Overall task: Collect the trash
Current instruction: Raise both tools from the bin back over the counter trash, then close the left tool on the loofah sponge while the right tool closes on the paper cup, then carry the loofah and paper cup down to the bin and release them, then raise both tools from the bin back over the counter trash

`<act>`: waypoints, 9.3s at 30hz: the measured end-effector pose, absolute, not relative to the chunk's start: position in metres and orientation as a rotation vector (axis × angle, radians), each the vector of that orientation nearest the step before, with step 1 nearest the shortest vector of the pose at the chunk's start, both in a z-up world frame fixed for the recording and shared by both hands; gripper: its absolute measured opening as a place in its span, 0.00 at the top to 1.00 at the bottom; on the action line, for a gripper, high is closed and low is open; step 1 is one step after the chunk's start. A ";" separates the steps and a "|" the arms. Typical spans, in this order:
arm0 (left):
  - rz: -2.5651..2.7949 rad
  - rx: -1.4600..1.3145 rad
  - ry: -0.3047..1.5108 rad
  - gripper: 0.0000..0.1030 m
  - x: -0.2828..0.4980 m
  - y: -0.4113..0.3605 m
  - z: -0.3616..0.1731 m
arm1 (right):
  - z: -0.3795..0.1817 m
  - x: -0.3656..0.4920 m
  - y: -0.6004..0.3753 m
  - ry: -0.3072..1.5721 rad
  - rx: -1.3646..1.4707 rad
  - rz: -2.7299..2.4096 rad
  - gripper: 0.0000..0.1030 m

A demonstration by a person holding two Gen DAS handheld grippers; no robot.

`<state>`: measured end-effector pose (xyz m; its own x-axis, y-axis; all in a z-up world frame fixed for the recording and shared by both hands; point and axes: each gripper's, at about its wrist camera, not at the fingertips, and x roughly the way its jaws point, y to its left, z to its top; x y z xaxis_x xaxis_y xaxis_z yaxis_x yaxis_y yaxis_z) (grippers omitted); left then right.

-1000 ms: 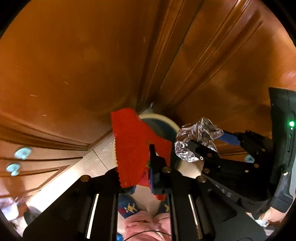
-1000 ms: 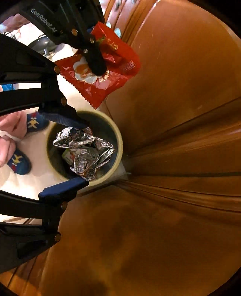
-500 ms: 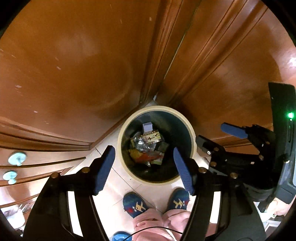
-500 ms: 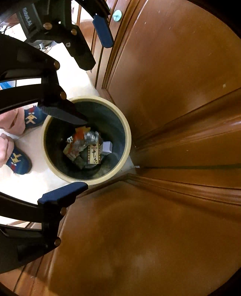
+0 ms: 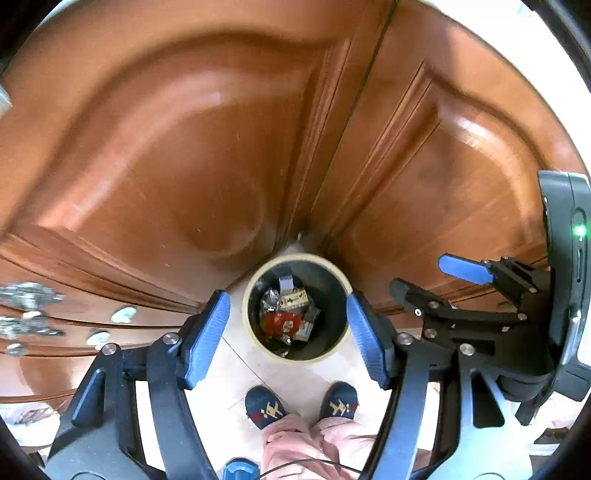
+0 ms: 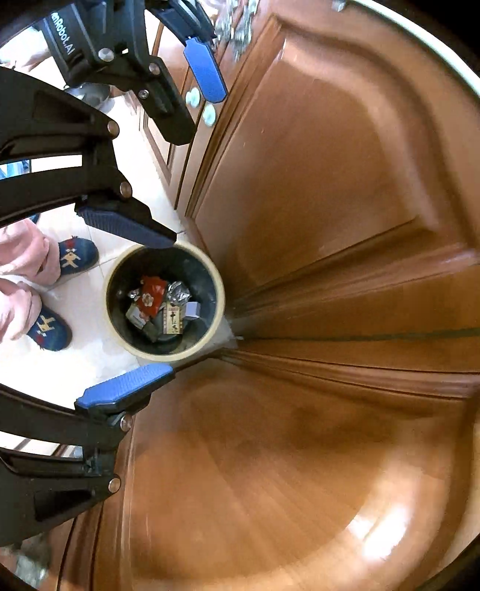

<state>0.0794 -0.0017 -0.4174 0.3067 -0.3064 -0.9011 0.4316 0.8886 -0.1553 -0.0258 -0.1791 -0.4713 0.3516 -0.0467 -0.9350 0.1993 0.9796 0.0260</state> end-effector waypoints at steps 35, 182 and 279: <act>-0.346 0.196 0.633 0.39 0.039 0.025 -0.016 | -0.034 -0.074 -0.148 0.662 -0.061 0.000 0.31; -0.472 0.062 1.095 0.77 0.041 0.024 -0.209 | -0.282 -0.095 -0.156 1.038 0.208 0.086 0.54; -0.323 0.029 0.731 0.13 0.043 0.040 -0.017 | -0.050 -0.101 -0.160 0.699 -0.034 -0.029 0.19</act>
<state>0.0431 0.0398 -0.0173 0.6975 -0.2795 -0.6598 0.2998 0.9502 -0.0855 -0.1006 -0.1603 -0.0497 0.7648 -0.0376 -0.6431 0.0149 0.9991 -0.0407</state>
